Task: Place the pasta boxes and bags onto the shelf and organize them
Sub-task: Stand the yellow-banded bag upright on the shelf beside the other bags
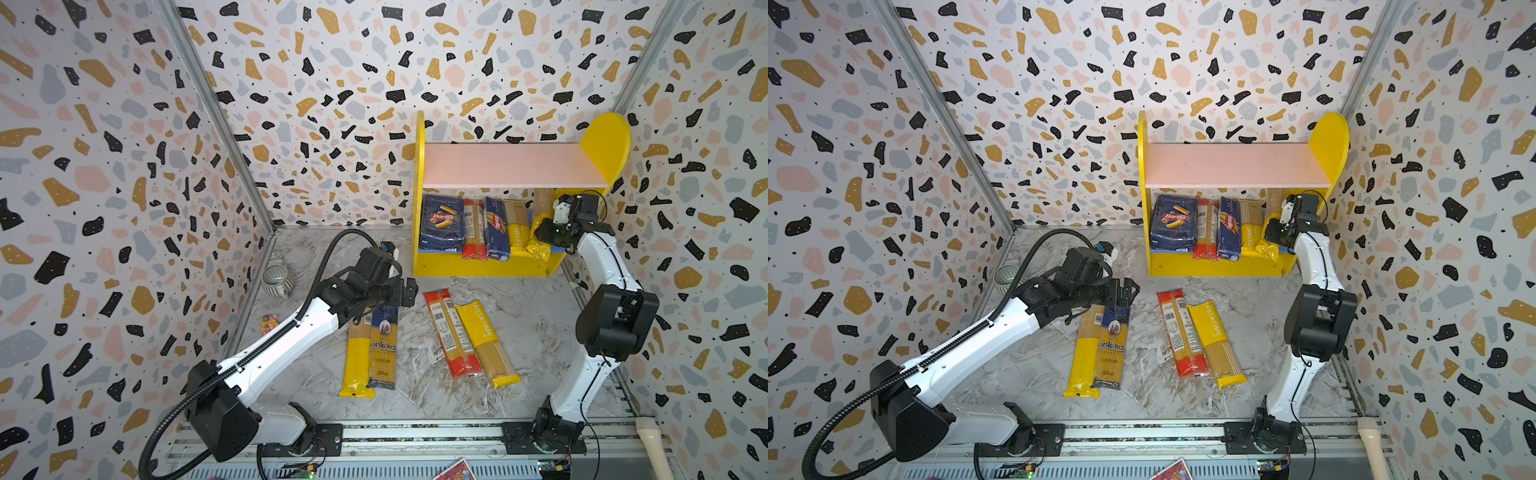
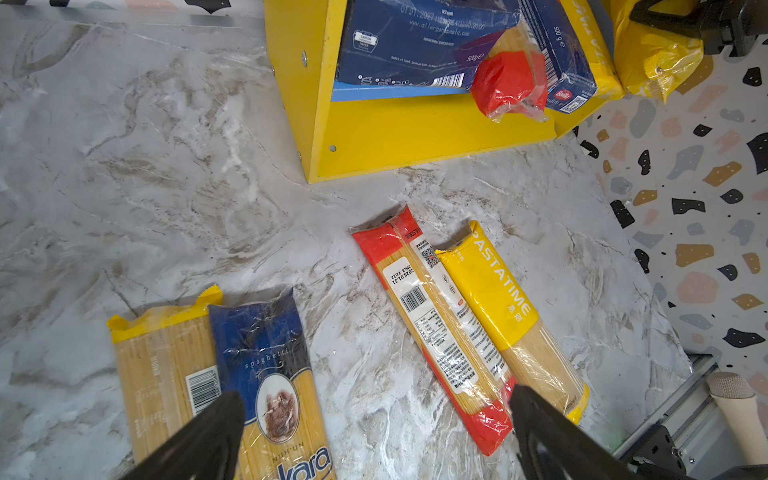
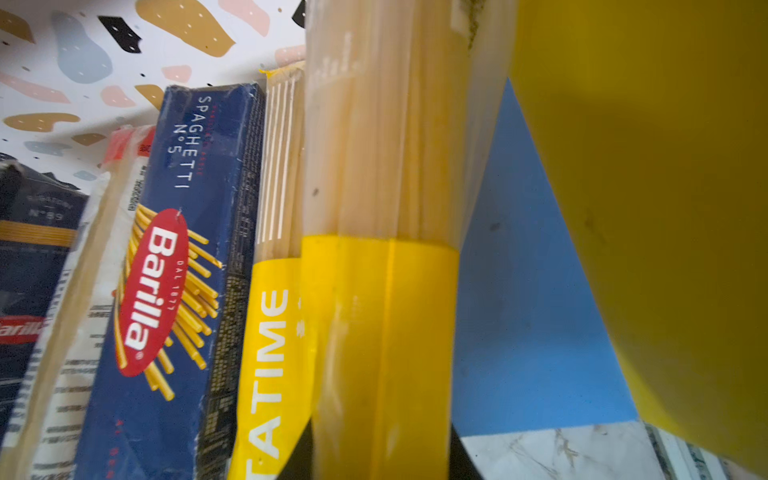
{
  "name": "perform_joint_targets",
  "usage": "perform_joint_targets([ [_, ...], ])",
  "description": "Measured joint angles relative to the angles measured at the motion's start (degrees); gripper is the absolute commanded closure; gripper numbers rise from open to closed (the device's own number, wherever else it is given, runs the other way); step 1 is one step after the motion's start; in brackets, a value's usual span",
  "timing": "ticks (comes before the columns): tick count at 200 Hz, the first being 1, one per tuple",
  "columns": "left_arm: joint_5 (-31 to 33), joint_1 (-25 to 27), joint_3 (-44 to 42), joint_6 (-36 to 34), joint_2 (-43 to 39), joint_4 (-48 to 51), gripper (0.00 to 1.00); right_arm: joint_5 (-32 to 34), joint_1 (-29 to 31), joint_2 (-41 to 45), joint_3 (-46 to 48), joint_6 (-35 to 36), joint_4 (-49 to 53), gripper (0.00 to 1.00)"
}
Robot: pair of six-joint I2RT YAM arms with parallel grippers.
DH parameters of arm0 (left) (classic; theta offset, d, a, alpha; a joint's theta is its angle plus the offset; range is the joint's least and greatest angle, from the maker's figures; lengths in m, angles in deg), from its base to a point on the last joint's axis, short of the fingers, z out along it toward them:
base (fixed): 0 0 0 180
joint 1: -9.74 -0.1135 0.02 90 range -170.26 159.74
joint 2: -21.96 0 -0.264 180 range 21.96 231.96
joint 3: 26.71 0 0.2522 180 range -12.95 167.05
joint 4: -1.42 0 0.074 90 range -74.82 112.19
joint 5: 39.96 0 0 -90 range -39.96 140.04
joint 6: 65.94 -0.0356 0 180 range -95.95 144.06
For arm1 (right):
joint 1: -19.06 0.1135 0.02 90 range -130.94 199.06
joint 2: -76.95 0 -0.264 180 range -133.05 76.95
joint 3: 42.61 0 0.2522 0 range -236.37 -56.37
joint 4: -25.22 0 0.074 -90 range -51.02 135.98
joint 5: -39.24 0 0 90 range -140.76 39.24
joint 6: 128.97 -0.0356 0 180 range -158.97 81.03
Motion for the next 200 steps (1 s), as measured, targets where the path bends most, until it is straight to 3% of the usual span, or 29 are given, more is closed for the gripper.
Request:
perform_joint_targets([
  [90, -0.24, 0.0, 0.0, 0.35, 0.17, -0.72, 0.01, 10.97, 1.66, -0.94, -0.11, 6.1, 0.66, 0.69],
  [108, -0.24, 0.0, 0.0, 0.57, -0.24, -0.72, 0.0, 13.25, 1.77, -2.29, -0.74, 6.56, 0.5, 0.61],
  [133, -0.22, 0.0, 0.0, 0.85, -0.61, -0.7, 0.0, 16.48, 1.49, -4.0, -1.29, 6.16, -0.9, 0.34],
  [200, -0.26, 0.0, -0.02, 2.01, -2.51, -0.7, 0.01, 21.66, 4.04, 4.48, 7.91, 4.09, -6.67, 0.23],
])
